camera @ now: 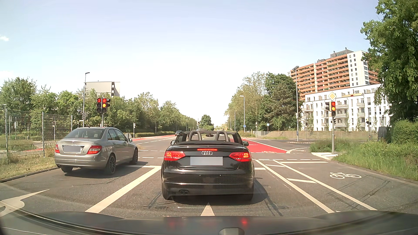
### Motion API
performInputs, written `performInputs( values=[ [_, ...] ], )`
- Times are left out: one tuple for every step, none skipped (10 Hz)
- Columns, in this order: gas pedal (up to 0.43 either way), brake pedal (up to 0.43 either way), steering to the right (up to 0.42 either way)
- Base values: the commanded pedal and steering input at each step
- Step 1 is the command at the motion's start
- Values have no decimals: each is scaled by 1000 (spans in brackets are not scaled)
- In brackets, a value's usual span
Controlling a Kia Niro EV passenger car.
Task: Follow the waypoints while adhering to traffic rules and regulations
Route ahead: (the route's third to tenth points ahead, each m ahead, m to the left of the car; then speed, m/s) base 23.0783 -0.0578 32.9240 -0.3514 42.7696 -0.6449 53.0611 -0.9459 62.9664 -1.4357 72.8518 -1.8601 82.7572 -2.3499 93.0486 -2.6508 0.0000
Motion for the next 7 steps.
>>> performInputs(
  values=[
    [0, 354, -2],
    [0, 354, -2],
    [0, 354, -2],
    [0, 354, -2],
    [0, 348, -2],
    [0, 354, -2],
    [0, 354, -2]
  ],
)
